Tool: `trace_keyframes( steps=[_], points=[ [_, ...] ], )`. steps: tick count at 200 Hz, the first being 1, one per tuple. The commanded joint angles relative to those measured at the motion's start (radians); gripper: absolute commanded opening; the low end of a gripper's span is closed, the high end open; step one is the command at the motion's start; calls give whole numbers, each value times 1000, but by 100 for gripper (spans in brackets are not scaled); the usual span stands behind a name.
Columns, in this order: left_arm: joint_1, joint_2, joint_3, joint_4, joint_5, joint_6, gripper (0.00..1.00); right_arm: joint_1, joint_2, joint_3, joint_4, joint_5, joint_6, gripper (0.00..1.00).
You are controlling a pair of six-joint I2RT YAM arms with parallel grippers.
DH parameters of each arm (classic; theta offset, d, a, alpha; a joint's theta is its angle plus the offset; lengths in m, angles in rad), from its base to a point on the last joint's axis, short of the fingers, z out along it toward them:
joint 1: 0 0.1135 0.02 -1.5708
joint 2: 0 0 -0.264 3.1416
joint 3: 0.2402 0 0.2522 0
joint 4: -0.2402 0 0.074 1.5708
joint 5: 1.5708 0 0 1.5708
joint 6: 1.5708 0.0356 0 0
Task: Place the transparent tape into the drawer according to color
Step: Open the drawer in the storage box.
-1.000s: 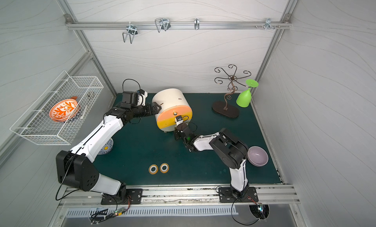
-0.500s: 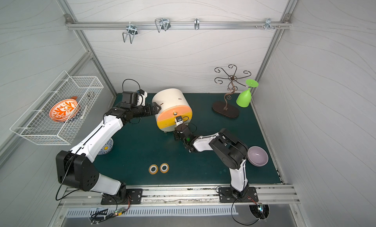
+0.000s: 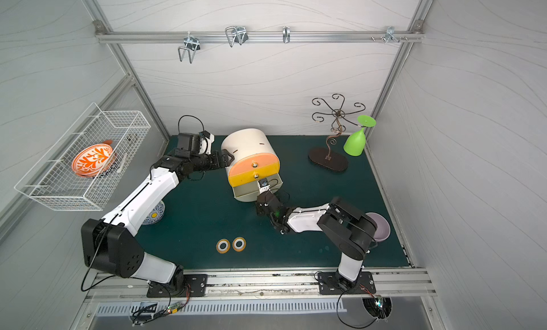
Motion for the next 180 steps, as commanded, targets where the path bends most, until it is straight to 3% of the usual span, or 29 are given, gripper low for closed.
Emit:
trace_keyframes(
  steps=[1, 55, 84, 133, 180],
  points=[
    [5, 2, 25, 5, 11, 18, 99, 29, -45, -10, -42, 32, 32, 0],
    [5, -4, 25, 4, 9, 19, 99, 58, -58, -26, -94, 74, 75, 0],
    [6, -21, 20, 2, 8, 13, 100, 70, -80, -32, -99, 110, 66, 39],
    [6, -136, -26, -23, 1, -1, 100, 73, -152, -23, -158, 69, 49, 61],
    [6, -288, -174, -71, 20, -39, 100, 64, -263, -12, -287, -36, 59, 86]
  ],
)
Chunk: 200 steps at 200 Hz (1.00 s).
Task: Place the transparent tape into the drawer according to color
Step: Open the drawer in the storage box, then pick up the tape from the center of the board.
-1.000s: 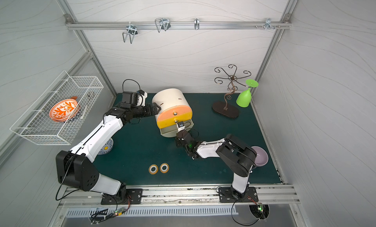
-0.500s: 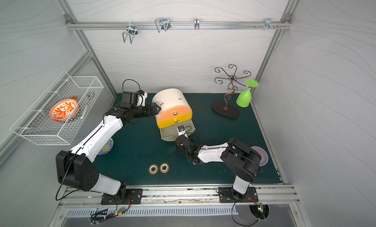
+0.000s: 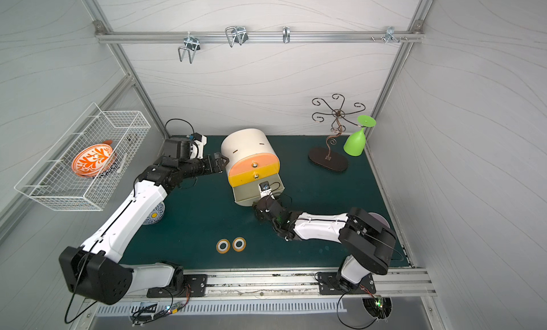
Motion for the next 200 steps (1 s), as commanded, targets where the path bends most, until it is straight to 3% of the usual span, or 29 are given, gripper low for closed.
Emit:
trace_keyframes(
  steps=[1, 20, 82, 137, 200],
  points=[
    [5, -67, -71, -36, 21, -29, 100, -2, -75, 15, -108, -70, 7, 87],
    [5, -122, -141, -59, 36, -49, 100, -19, -121, 21, -176, -128, 18, 99],
    [-31, -267, -325, -157, 61, -91, 94, -135, -290, 3, -352, -340, 60, 99],
    [-300, -254, -374, -230, -86, -115, 89, -225, -387, 6, -460, -445, 48, 99],
    [-524, -149, -405, -240, -186, -142, 71, -291, -428, -19, -499, -527, 55, 99]
  ],
)
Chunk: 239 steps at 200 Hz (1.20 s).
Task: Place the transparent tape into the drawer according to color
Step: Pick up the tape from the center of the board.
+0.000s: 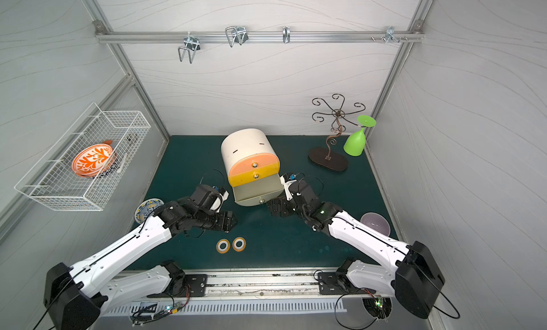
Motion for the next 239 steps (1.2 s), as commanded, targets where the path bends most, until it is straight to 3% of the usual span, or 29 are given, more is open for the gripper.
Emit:
trace_keyframes(
  steps=[1, 44, 114, 239],
  points=[
    [-66, 48, -9, -5, -61, -17, 70, -22, -27, -21, -36, -55, 9, 99],
    [-169, 143, -13, 28, -98, -40, 69, -56, -36, -51, -22, -119, 34, 99],
    [-288, 351, 17, 87, -120, -82, 66, -81, -70, -73, -28, -120, 37, 99],
    [-325, 505, 81, 64, -130, -89, 53, -150, -135, -113, -30, -142, 45, 99]
  ],
)
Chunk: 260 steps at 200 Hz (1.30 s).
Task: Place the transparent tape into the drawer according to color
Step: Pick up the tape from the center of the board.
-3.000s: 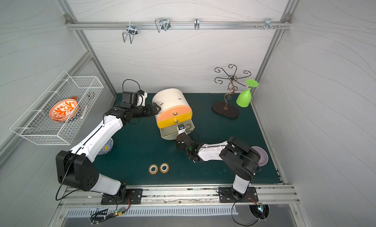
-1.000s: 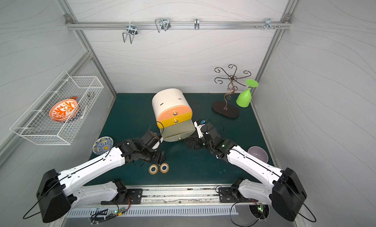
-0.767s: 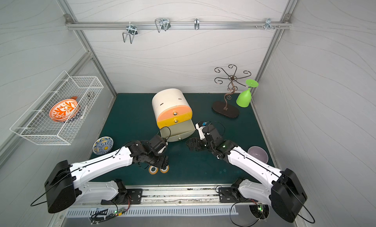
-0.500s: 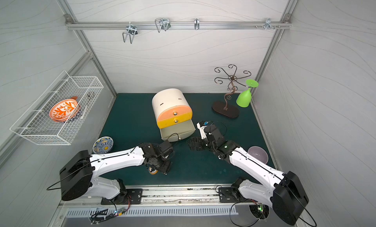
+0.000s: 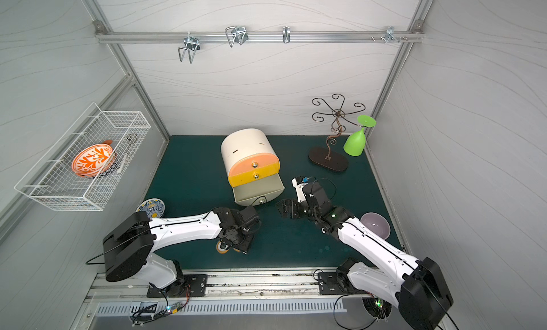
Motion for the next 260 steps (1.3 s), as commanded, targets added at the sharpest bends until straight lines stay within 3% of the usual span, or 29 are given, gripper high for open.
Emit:
trace_keyframes(
  steps=[1, 50, 148, 260],
  points=[
    [-10, 29, 49, -22, -15, -4, 53, -17, -25, -12, -9, -20, 4, 99],
    [-16, 73, 67, -42, -36, -13, 45, -40, -41, -27, -4, -28, 9, 99],
    [-20, 121, 70, -65, -41, -26, 0, -56, -45, -50, 12, -55, 32, 99],
    [-20, -37, 200, -220, -140, -9, 0, -60, -55, -63, 13, -50, 35, 99]
  ],
)
